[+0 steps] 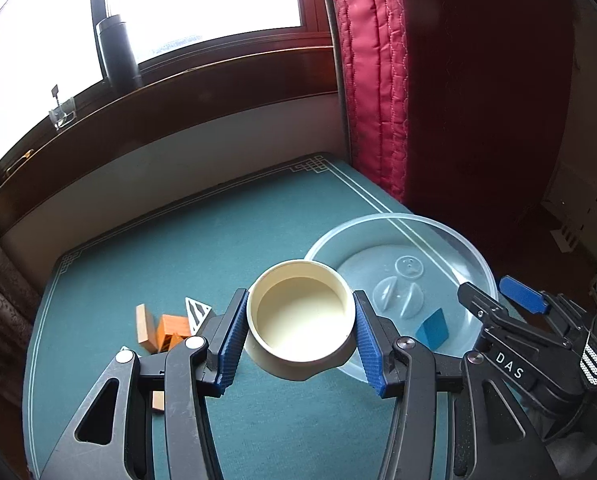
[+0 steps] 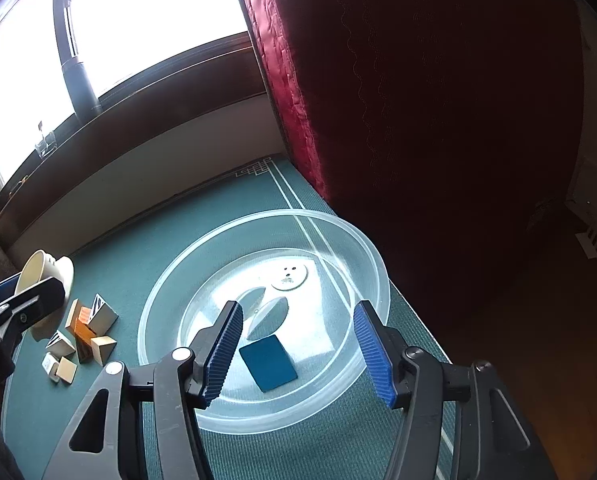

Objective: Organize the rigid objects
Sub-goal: 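Lower the cream cup into the clear bowl and open the left gripper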

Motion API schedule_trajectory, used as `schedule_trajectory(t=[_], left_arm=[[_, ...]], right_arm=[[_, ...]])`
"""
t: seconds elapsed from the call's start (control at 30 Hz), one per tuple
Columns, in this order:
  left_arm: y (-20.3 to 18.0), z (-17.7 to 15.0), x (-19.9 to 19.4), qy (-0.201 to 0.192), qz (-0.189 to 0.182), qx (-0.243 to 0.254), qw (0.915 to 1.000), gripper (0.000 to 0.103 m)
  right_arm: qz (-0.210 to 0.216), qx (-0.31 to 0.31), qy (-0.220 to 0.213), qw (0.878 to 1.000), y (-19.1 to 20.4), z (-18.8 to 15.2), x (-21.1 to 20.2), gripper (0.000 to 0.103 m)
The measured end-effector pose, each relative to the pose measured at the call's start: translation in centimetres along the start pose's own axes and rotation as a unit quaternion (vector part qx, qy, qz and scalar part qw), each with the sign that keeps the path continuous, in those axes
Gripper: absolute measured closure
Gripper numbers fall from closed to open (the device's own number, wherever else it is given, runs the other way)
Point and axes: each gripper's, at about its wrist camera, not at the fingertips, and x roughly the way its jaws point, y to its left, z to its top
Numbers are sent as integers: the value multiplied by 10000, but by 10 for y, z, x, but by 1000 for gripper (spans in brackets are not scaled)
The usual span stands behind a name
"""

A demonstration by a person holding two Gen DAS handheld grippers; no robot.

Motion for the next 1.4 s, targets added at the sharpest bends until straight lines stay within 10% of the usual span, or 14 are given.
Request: schedule_trajectory(t=[0.83,0.97,1.4], left_arm=[[-30,-7,44,381,-454,6,9982,51],[-32,-9,46,451,-663,-87,9967,29],[-10,-24,45,323,-348,-323,9984,20]], right_arm=[[-339,183,-164,9991,-10,2,-2,28],[-366,225,-206,9989,-12,2,-2,22],[-208,275,-366,9987,-11,-2,-5,12]])
